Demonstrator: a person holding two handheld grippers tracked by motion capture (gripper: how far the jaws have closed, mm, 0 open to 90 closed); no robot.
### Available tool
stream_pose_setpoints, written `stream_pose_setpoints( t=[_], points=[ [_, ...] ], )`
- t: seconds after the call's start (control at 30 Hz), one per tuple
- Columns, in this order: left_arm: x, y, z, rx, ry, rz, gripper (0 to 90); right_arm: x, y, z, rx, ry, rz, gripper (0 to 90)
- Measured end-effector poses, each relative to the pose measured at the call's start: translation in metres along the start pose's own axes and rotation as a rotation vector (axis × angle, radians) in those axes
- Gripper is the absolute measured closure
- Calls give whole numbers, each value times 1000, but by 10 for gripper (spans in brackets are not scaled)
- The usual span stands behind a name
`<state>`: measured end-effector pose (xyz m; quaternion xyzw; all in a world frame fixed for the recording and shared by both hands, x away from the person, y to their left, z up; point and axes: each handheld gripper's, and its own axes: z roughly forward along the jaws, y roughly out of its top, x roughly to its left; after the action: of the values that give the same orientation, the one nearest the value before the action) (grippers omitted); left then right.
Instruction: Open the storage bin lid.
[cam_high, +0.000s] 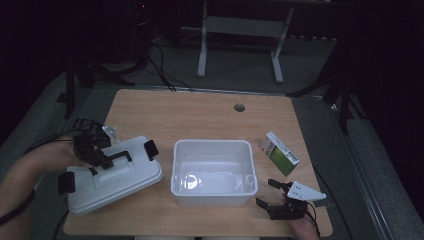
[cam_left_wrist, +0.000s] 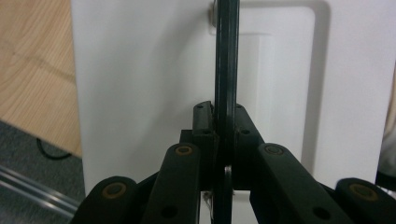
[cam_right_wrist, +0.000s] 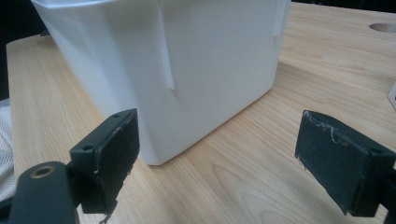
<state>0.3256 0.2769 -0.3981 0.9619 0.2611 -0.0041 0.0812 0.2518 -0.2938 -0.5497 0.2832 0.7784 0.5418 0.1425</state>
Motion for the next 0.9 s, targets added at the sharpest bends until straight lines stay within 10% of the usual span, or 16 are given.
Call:
stream_pose_setpoints(
  t=[0.9],
  points=[
    [10,18,79,18,-76,2,842,0,0,0,1,5,0,134]
  ],
)
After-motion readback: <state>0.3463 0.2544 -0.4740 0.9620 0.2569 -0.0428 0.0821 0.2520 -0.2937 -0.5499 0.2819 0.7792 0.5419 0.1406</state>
